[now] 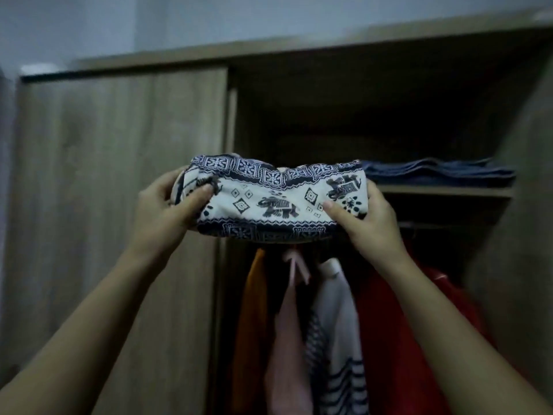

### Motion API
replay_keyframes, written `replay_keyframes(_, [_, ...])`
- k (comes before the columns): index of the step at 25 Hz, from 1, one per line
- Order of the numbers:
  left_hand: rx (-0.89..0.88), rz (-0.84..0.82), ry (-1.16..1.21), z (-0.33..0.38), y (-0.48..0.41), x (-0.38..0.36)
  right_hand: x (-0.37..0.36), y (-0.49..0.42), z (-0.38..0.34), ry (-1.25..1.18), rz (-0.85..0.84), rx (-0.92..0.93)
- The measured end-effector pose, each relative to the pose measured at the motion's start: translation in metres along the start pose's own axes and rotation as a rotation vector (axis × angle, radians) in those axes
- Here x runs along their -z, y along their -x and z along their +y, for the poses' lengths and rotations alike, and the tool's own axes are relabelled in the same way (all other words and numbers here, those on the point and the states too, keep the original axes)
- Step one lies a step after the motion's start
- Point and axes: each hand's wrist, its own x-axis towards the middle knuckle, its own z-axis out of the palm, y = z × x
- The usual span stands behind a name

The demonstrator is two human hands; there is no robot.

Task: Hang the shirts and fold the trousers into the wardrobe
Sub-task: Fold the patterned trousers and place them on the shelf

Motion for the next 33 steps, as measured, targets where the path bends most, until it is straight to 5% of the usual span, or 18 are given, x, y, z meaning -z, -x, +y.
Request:
replay_keyframes(6, [-0.103, 0.027, 0.171, 0.001, -0.054, -0.144, 0.115, -0.079, 0.001, 0.259, 0.106, 0.142])
replay_keyframes(15, [0.124, -0.010, 0.213, -0.021, -0.152, -0.332, 0.219, -0.206, 0.050, 0.730, 0.361, 0.119])
replay_keyframes(22, [0.370, -0.242, -0.408, -0.044, -0.167, -0.371, 0.228, -0.226, 0.087, 1.411, 0.137, -0.320])
replay_keyframes(25, [0.098, -0.261, -0.628, -0.040, -0.178, -0.372, 0.225, -0.227, 0.082, 1.625, 0.171, 0.007])
replay_keyframes(27, [-0.138, -0.394, -0.658, -0.036, -0.179, -0.378, 0.225, -0.228, 0.084, 1.546, 0.028, 0.110])
replay_keyframes(30, [-0.136, -0.656, -0.778, -0.039, -0.169, -0.383, 0.229, -0.222, 0.093, 1.399, -0.198, -0.230])
replay_keyframes(33, [-0.207, -0.570, -0.752, -0.047, -0.159, -0.375, 0.228, -0.214, 0.096, 1.410, -0.162, -0.234])
